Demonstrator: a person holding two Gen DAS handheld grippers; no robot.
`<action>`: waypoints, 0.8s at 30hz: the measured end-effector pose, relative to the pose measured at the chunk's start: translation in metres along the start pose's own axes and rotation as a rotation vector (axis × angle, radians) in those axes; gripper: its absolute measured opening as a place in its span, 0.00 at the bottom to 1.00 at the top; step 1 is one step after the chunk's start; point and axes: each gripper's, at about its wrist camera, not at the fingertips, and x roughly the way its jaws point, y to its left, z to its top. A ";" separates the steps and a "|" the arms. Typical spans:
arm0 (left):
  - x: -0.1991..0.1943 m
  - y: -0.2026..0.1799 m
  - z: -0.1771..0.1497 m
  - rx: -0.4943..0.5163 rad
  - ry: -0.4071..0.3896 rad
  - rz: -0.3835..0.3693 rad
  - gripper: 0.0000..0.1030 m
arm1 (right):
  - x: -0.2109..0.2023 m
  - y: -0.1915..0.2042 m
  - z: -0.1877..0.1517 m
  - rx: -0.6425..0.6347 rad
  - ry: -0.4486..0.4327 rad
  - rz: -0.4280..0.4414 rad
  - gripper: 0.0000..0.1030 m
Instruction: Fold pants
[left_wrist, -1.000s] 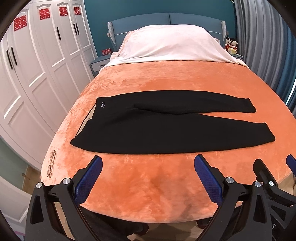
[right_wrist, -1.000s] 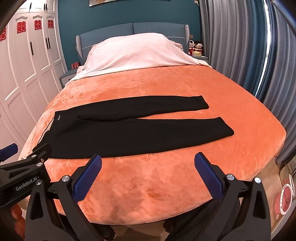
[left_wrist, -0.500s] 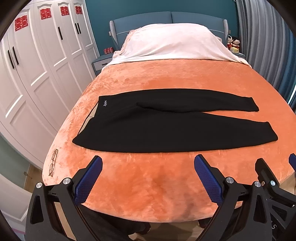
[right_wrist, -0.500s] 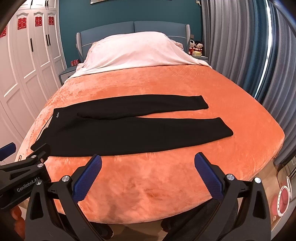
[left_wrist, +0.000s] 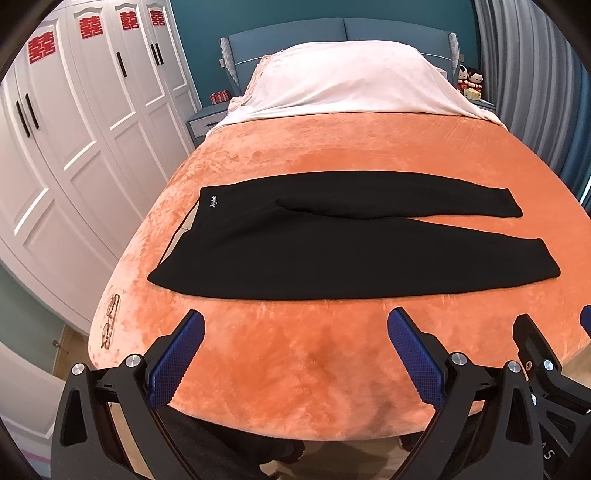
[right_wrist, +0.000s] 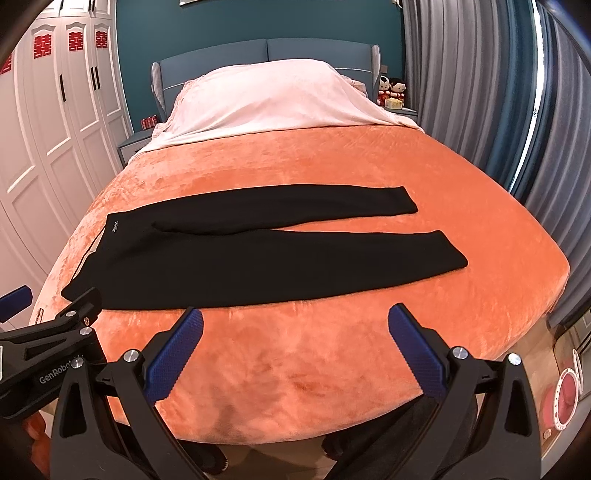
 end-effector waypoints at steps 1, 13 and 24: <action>0.000 0.000 0.000 0.001 -0.001 0.001 0.95 | 0.000 0.000 0.000 0.001 0.000 0.000 0.96; 0.000 0.000 -0.001 0.002 -0.003 0.007 0.95 | 0.000 0.000 0.001 0.000 0.002 0.000 0.96; 0.002 0.002 -0.001 0.000 -0.004 -0.011 0.95 | 0.003 -0.001 0.000 0.000 0.011 0.020 0.96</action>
